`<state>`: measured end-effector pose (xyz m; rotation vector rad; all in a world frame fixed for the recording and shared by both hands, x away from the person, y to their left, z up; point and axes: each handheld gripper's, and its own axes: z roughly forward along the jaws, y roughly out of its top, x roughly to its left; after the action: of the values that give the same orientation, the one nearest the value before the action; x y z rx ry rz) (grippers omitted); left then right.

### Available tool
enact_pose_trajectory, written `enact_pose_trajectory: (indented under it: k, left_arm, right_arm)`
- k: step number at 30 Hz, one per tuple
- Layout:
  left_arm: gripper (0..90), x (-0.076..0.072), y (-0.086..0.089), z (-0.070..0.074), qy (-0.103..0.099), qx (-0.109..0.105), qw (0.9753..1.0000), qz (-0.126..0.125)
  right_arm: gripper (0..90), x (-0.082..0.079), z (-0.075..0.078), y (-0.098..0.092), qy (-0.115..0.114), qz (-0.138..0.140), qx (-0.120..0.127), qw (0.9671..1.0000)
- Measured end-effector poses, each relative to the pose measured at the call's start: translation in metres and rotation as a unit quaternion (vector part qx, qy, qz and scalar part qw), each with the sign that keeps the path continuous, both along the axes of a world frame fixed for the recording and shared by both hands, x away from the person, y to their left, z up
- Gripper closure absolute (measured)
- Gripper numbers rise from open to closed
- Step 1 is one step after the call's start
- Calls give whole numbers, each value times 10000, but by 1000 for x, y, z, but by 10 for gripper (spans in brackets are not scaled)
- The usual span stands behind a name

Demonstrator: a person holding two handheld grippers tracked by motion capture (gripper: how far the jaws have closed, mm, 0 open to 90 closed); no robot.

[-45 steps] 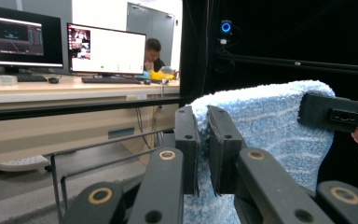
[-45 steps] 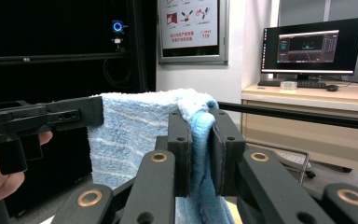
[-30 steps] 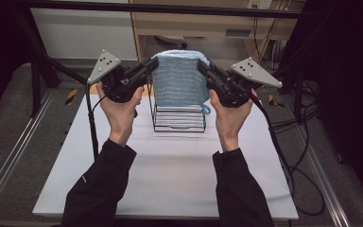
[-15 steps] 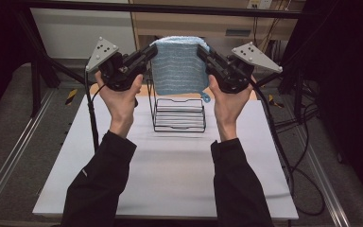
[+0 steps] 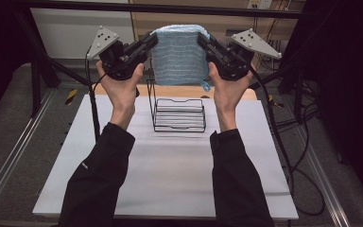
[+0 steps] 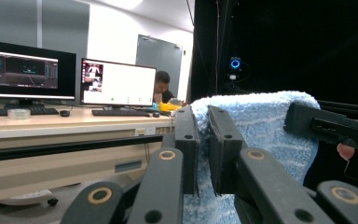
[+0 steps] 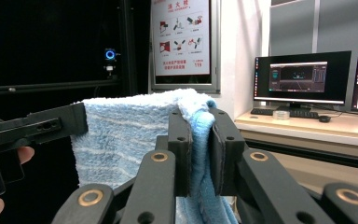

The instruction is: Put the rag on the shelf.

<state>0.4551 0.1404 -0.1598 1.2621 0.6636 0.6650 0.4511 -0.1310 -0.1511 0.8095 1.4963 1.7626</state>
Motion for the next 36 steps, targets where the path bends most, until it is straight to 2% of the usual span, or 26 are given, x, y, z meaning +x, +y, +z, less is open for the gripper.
enact_pose_trajectory:
  k: [10, 26, 36]
  left_arm:
    - [830, 12, -1, 4, -67, -7, 10000, 71]
    - [830, 30, 4, 3, -168, -85, 9997, 182]
    - [828, 41, 4, -12, 2, 209, 9996, 204]
  right_arm:
    - [809, 17, 6, 0, -40, -10, -17, 10000]
    - [810, 41, 9, 8, -163, 36, -97, 9998]
    - [810, 48, -5, 7, 105, -9, -243, 9996]
